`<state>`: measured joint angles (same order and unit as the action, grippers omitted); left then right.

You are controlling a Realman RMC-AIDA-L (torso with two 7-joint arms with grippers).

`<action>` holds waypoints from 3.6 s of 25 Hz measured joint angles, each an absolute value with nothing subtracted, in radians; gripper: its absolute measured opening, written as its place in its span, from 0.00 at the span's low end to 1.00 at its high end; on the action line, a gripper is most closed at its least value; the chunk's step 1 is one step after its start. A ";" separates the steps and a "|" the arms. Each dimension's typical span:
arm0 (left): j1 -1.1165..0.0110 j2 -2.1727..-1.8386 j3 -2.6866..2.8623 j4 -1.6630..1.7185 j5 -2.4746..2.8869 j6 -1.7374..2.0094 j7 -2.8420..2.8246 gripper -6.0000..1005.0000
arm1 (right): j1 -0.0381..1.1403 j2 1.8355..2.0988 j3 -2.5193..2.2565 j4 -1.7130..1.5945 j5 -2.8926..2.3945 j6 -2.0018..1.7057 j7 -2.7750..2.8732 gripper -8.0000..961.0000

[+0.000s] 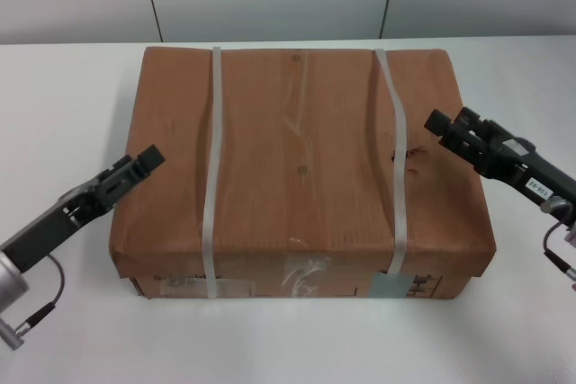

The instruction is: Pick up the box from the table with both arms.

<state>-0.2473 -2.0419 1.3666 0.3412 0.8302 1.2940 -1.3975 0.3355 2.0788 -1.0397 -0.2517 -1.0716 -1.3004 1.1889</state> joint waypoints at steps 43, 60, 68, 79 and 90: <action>-0.453 -2.056 1.642 0.347 0.934 1.124 -1.625 0.82 | 0.536 2.079 -1.350 -0.225 -1.074 -1.057 1.449 0.84; -0.449 -2.054 1.631 0.347 0.931 1.055 -1.623 0.37 | 0.536 2.078 -1.365 -0.239 -1.073 -1.038 1.413 0.44; -0.445 -2.051 1.607 0.344 0.903 1.043 -1.623 0.22 | 0.528 2.079 -1.398 -0.263 -1.065 -1.036 1.382 0.11; -0.437 -2.050 1.605 0.344 0.893 1.047 -1.610 0.05 | 0.522 2.079 -1.390 -0.264 -1.040 -1.035 1.372 0.03; -0.383 -2.045 1.603 0.411 0.800 1.186 -1.547 0.06 | 0.445 2.078 -1.398 -0.427 -1.041 -1.094 1.369 0.04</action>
<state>-0.3830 -2.0448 1.6030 0.4109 0.7997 1.1857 -1.5466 0.4455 2.0784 -1.3983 -0.4266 -1.0409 -1.0936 1.3689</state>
